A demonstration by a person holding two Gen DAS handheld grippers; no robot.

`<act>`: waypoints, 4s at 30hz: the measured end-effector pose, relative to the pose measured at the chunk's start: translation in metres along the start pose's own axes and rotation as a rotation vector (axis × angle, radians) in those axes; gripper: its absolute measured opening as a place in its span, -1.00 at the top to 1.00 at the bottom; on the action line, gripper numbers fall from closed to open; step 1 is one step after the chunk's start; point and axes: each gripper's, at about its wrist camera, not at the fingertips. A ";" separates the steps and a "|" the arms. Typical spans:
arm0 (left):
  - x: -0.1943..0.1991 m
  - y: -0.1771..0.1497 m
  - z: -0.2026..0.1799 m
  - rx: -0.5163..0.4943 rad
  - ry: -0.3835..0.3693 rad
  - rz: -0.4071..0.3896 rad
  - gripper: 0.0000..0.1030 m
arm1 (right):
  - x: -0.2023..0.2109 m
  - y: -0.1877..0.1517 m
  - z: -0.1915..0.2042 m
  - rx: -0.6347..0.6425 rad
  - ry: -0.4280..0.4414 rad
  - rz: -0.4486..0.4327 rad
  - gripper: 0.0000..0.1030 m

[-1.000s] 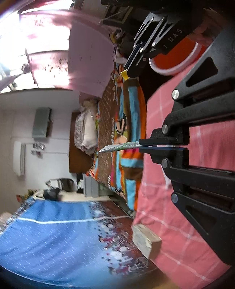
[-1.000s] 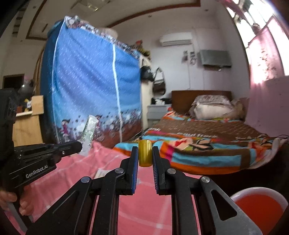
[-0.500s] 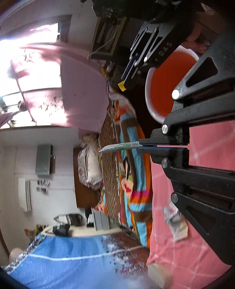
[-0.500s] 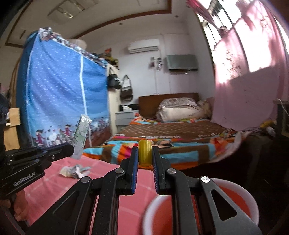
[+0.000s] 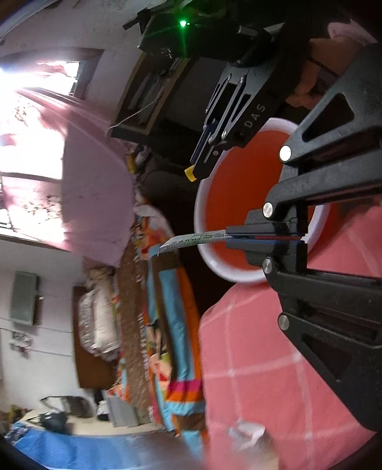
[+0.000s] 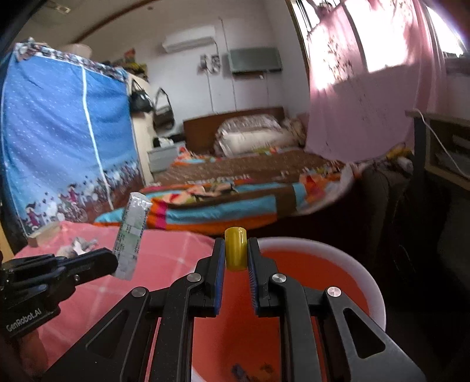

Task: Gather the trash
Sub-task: 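Carry the tube and cap over the bucket and open both tools, then move both tools back over the pink table, then grasp the white sachet with the left tool while the right grasps a small wrapper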

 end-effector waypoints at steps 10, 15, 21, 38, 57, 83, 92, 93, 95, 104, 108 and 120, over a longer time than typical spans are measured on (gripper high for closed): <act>-0.044 -0.009 -0.006 0.058 -0.070 0.173 0.92 | -0.024 -0.025 -0.029 -0.014 -0.075 0.173 0.75; -0.057 -0.015 -0.011 0.065 -0.076 0.232 0.92 | -0.026 -0.030 -0.038 -0.027 -0.094 0.216 0.74; -0.064 -0.017 -0.016 0.059 -0.086 0.270 0.92 | -0.031 -0.032 -0.045 -0.046 -0.105 0.254 0.74; -0.064 -0.014 -0.007 0.085 -0.045 0.281 0.81 | -0.034 -0.033 -0.052 -0.071 -0.130 0.290 0.37; 0.016 -0.009 0.057 0.220 0.261 0.038 -0.69 | -0.010 0.001 -0.002 -0.050 -0.053 0.065 -0.66; 0.174 -0.053 0.145 0.225 0.742 -0.341 -1.00 | 0.019 0.015 0.127 0.009 0.290 -0.382 -1.00; 0.186 -0.065 0.167 0.172 0.817 -0.353 -1.00 | -0.003 0.003 0.177 0.150 0.316 -0.367 -1.00; 0.185 -0.065 0.169 0.165 0.819 -0.349 -1.00 | -0.006 0.001 0.182 0.171 0.313 -0.360 -1.00; 0.180 -0.064 0.175 0.155 0.817 -0.337 -1.00 | -0.015 -0.002 0.190 0.209 0.317 -0.329 -1.00; 0.140 -0.063 0.210 0.239 0.684 -0.159 -1.00 | -0.068 -0.010 0.210 0.291 0.288 -0.068 -1.00; 0.116 -0.065 0.223 0.274 0.620 -0.037 -0.91 | -0.091 -0.015 0.212 0.283 0.308 0.074 -0.98; 0.068 -0.076 0.245 0.392 0.390 0.201 0.23 | -0.129 -0.034 0.225 0.320 0.349 0.324 -0.49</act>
Point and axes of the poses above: each gripper's, at about its wrist camera, not at the fingertips, and x roughly against the way its jaws point, z to its left, y to its top, and after that the axes turned 7 degrees about -x, right-handed
